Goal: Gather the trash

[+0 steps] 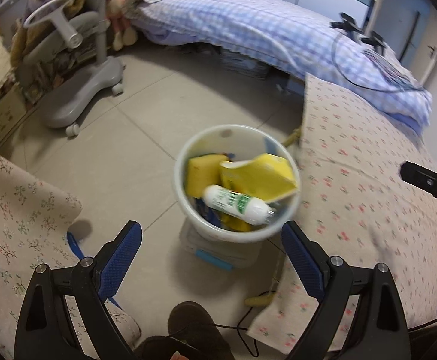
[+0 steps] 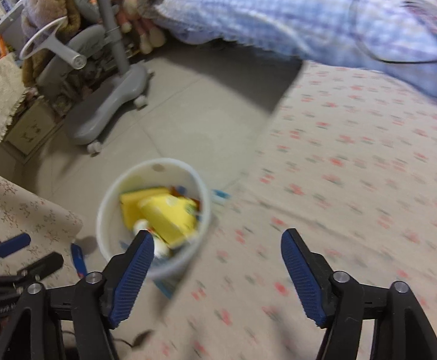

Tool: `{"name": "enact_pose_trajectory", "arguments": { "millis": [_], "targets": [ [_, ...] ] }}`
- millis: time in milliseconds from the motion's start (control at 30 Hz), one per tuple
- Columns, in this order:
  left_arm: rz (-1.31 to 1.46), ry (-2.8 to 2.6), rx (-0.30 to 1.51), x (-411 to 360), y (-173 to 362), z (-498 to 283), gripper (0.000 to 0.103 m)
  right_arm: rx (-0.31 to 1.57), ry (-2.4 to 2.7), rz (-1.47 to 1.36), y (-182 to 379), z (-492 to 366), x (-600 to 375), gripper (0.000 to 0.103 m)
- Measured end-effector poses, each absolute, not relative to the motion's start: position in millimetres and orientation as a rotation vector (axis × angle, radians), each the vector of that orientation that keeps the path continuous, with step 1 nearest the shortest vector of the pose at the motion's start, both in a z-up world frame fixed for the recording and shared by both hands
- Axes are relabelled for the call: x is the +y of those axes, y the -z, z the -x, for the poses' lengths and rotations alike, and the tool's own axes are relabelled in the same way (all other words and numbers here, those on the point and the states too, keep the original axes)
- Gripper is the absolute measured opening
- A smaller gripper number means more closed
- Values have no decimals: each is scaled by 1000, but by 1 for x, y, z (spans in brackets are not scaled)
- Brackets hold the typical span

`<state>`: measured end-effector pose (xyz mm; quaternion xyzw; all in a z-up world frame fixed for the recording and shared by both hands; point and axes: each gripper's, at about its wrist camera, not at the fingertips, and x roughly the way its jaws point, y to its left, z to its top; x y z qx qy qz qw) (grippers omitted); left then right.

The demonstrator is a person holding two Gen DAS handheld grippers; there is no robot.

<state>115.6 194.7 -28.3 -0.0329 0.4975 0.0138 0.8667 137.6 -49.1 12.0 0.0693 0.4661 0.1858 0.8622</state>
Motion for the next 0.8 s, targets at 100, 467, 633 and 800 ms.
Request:
{"name": "enact_pose_trajectory", "arguments": {
  "millis": [100, 467, 633, 800],
  "targets": [
    [92, 24, 1032, 176, 20, -101, 95, 985, -319, -145, -21, -111, -79, 81],
    [99, 66, 970, 127, -1, -62, 95, 912, -109, -169, -31, -18, -158, 92],
    [83, 18, 903, 107, -6, -45, 95, 862, -4, -142, -26, 2, -171, 95],
    [31, 17, 859, 85, -1, -34, 95, 830, 83, -149, -9, 11, -182, 97]
  ]
}}
